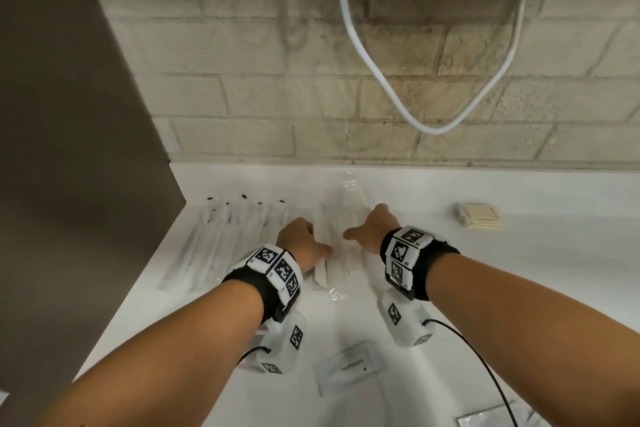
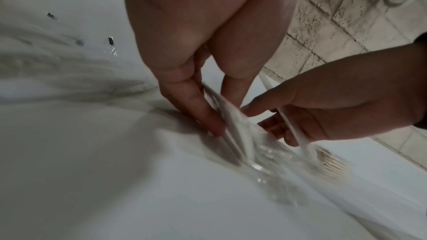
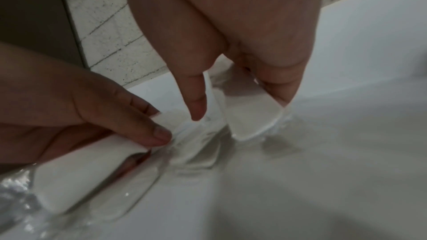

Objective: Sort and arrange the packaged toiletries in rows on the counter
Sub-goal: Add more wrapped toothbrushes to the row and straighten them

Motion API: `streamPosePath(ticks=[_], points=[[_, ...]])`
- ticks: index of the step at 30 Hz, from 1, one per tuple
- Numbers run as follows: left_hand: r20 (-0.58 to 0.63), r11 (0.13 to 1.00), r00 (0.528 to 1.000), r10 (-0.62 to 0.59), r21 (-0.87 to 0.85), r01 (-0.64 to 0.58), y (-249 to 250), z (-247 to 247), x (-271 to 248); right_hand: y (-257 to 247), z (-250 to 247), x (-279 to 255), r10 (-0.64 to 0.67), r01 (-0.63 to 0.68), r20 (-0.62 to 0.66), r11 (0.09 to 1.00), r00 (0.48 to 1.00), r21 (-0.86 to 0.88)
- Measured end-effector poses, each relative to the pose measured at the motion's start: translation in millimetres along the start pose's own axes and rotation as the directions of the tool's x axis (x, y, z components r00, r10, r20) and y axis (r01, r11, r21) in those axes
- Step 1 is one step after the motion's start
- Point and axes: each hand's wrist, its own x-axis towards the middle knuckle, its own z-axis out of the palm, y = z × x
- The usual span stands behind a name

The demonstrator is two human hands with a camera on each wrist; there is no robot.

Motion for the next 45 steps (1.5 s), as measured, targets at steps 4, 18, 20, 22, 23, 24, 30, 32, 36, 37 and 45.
streamPosePath(ticks=[4, 18, 20, 22, 23, 24, 30, 32, 36, 37, 45], points=[[-0.045, 0.996, 0.999, -0.012, 0.085, 0.016, -1.7, -2.0, -0.6, 15.1, -6.5, 3.2, 0.021, -0.016, -0.067, 0.997, 0.998, 0.078], [-0.046, 0.934, 0.999, 0.023, 0.358, -0.005, 3.9, -4.6, -12.7, 54.9, -27.1, 4.1, 0.052, -0.052, 0.003, 0.997, 0.999, -0.061], [-0.039, 0.921, 0.999, 0.034, 0.39, -0.016, 4.8, -6.0, -13.7, 56.9, -31.5, 2.7, 0.016, -0.016, -0.002, 0.998, 1.0, -0.063], [-0.033, 0.918, 0.999, 0.033, 0.397, -0.017, 6.1, -7.6, -14.7, 58.9, -33.1, 2.5, -0.017, 0.016, -0.013, 0.997, 1.0, -0.076], [-0.032, 0.92, 0.999, 0.03, 0.391, -0.016, 6.9, -8.3, -15.2, 60.2, -32.9, 3.5, -0.03, 0.028, -0.02, 0.997, 0.999, -0.074], [-0.033, 0.924, 0.999, 0.032, 0.382, -0.017, 7.0, -8.7, -14.8, 59.6, -32.8, 3.9, -0.047, 0.045, -0.028, 0.997, 0.999, -0.065], [0.077, 0.906, 0.986, 0.145, 0.389, -0.164, 4.4, -5.5, -19.4, 56.3, -29.9, -2.4, -0.057, 0.056, -0.054, 0.998, 0.997, -0.02], [0.121, 0.878, 0.978, 0.168, 0.432, -0.204, 2.6, -2.4, -23.6, 56.3, -28.9, -5.9, -0.056, 0.059, -0.124, 0.998, 0.991, 0.02], [0.113, 0.861, 0.97, 0.217, 0.446, -0.245, 1.4, -1.5, -29.5, 54.4, -30.1, -11.4, -0.118, 0.115, -0.16, 0.993, 0.98, -0.023], [0.112, 0.861, 0.968, 0.223, 0.444, -0.249, 0.8, -1.8, -30.9, 52.5, -29.9, -13.6, -0.127, 0.12, -0.128, 0.991, 0.984, -0.063], [0.104, 0.856, 0.962, 0.254, 0.438, -0.273, -9.9, -13.4, -31.9, 47.2, -5.2, -16.2, -0.362, 0.354, -0.052, 0.926, 0.931, -0.129]])
